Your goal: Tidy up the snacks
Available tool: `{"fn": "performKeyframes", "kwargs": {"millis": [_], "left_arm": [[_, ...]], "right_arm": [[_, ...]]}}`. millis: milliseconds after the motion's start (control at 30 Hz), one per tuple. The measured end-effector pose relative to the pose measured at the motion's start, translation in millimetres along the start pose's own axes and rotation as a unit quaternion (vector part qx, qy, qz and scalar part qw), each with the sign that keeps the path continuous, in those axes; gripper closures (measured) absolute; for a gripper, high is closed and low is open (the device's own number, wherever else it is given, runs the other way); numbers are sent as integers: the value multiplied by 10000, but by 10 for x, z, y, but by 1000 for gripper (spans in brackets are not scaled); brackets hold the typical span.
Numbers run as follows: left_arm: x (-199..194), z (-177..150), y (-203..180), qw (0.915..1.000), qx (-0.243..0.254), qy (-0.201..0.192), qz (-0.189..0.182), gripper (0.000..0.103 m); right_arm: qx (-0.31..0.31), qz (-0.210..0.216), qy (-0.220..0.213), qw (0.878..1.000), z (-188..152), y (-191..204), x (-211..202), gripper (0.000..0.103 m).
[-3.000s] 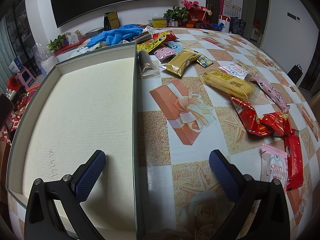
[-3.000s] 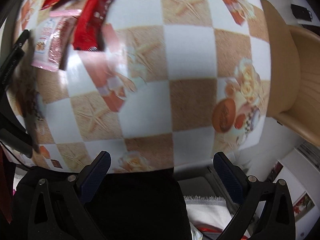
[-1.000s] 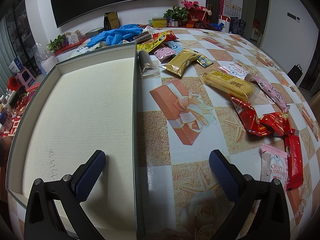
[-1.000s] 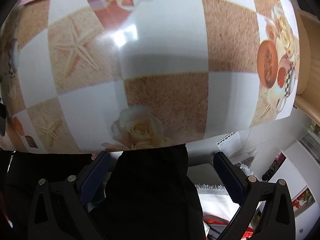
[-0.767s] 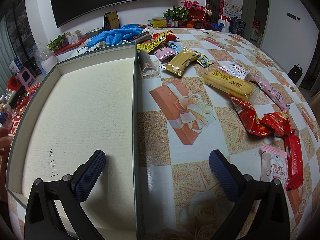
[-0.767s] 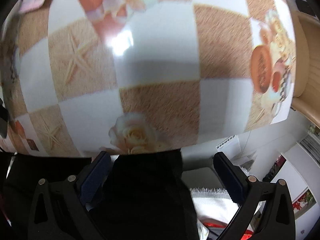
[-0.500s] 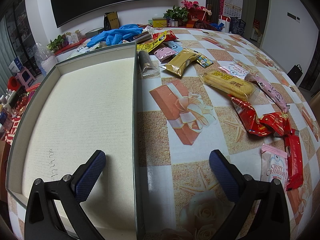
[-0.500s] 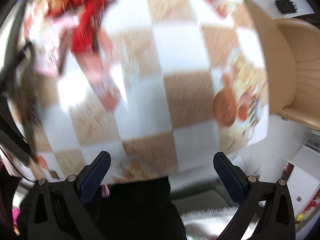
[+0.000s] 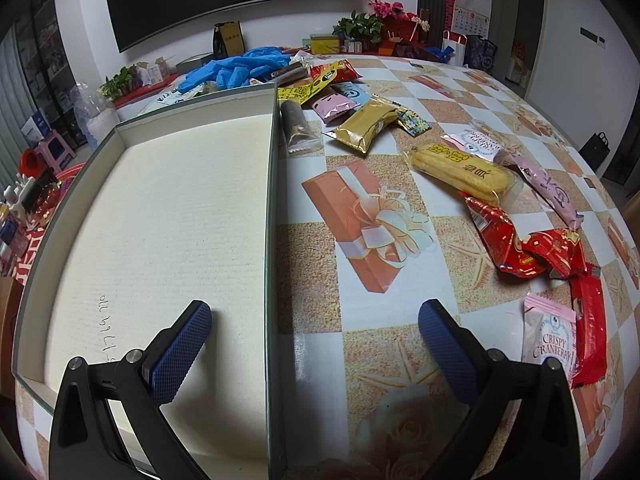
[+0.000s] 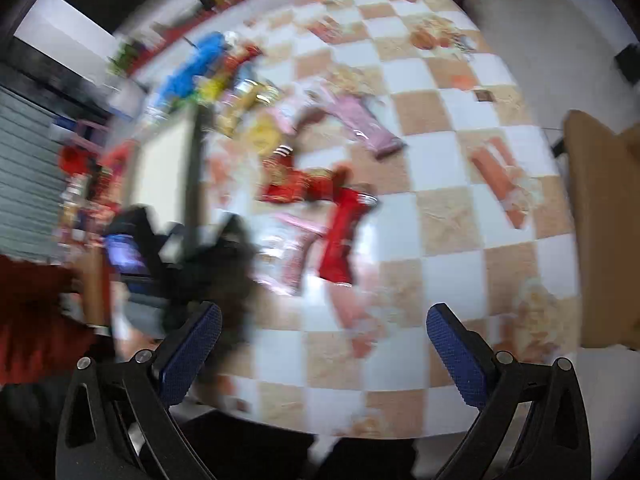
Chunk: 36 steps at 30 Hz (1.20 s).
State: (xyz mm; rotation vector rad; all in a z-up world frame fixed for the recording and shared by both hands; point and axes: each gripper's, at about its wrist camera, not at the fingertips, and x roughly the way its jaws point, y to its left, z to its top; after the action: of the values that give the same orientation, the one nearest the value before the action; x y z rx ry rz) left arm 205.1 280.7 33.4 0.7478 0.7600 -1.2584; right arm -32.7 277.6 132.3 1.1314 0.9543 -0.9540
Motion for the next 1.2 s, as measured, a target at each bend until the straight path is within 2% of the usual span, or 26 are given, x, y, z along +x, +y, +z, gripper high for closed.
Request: {"fn": "performKeyframes", "kwargs": {"millis": [67, 100, 167, 200, 233, 300, 367, 433, 500, 567, 633, 667, 700, 733, 767, 833, 900, 1033, 1167, 1200], "left_arm": [[33, 17, 3, 9987, 330, 328, -194, 0], [6, 20, 5, 9982, 415, 421, -113, 3], [-223, 44, 47, 9981, 336, 274, 440, 13], [-379, 84, 76, 9982, 203, 130, 558, 13], [-552, 140, 103, 9989, 16, 53, 457, 13], [-759, 227, 47, 9997, -158, 169, 46, 12], [-876, 251, -222, 9996, 154, 247, -37, 12], [-877, 211, -626, 9954, 845, 347, -273, 12], [-723, 150, -1045, 9848, 1545, 678, -416, 12], [-531, 133, -1287, 9777, 1778, 1012, -481, 12], [-380, 152, -1387, 9760, 1774, 1183, -433, 14], [-281, 154, -1416, 9742, 1769, 1337, -411, 20], [-185, 138, -1435, 9707, 1788, 1537, -460, 34], [-128, 106, -1436, 9666, 1813, 1733, -532, 43], [-112, 104, -1422, 9662, 1760, 1747, -708, 48], [-82, 127, -1364, 9676, 1592, 1793, -794, 55], [-50, 159, -1282, 9683, 1298, 1947, -871, 59], [-80, 115, -1206, 9634, 1305, 2224, -730, 61], [-190, -59, -1038, 9633, 1158, 2370, -501, 61], [-201, -110, -990, 9631, 1085, 2421, -455, 61]], "right_arm": [[-324, -322, -254, 9986, 8, 6, -58, 0], [-461, -423, -302, 9976, 18, 2, -93, 0], [-688, -641, -323, 9950, 33, -91, -163, 0], [-696, -679, -307, 9948, 47, -165, -182, 0], [-629, -663, -269, 9954, 18, -282, -194, 0], [-426, -555, -164, 9974, -9, -445, -164, 0], [-347, -529, -43, 9980, -60, -536, -109, 0], [-334, -516, 86, 9981, -130, -593, -55, 0], [-321, -494, 162, 9981, -201, -640, -23, 0], [-276, -448, 224, 9984, -275, -701, 0, 0], [-242, -373, 293, 9986, -341, -772, 15, 0], [-237, -331, 337, 9986, -365, -801, 22, 0], [-226, -300, 377, 9986, -389, -833, 25, 0], [-200, -273, 404, 9986, -417, -873, 21, 0], [-178, -258, 418, 9986, -436, -901, 17, 0], [-128, -224, 432, 9987, -469, -965, 11, 0], [-100, -184, 432, 9988, -470, -1014, 20, 0], [-151, 2, 379, 9992, -372, -1001, 65, 0], [-32, 380, 260, 9989, -120, -850, 202, 0], [-12, 452, 256, 9987, -30, -766, 281, 7]]}}
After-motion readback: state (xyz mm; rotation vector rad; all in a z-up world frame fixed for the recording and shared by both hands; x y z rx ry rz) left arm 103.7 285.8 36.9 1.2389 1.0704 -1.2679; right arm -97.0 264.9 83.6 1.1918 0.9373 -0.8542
